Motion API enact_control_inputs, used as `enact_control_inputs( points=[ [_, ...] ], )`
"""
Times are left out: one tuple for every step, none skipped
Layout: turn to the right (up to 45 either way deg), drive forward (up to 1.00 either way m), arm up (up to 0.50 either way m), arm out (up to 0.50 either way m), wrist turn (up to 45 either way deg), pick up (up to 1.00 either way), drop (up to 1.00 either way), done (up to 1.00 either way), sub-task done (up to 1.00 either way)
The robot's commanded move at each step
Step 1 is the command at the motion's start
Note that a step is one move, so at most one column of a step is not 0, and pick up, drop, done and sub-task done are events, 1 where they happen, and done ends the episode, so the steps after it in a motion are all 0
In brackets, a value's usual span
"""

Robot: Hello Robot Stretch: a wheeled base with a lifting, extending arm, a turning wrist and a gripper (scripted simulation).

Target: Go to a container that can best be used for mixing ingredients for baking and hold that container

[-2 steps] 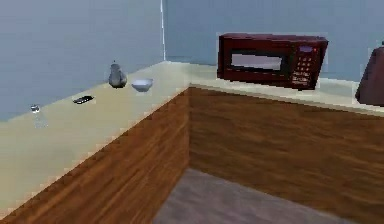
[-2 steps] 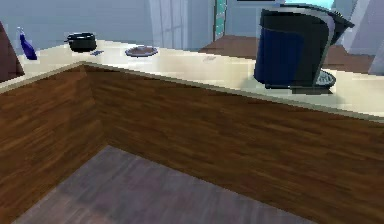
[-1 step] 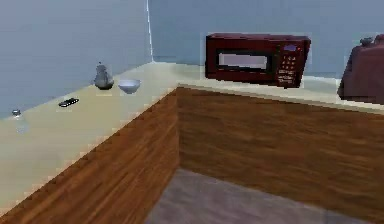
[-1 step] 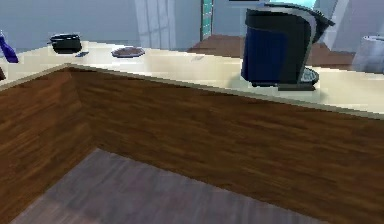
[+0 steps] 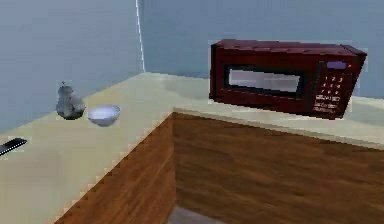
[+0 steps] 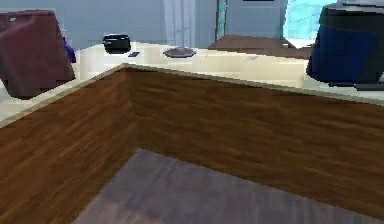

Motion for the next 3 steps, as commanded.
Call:
enact_control_inputs(
  points=[
    [-45.0, 0.0, 0.0, 0.0, 0.0, 0.0, 0.0, 0.0, 0.0],
    [-45.0, 0.0, 0.0, 0.0, 0.0, 0.0, 0.0, 0.0, 0.0],
    [-21.0, 0.0, 0.0, 0.0, 0.0, 0.0, 0.0, 0.0, 0.0]
  ],
)
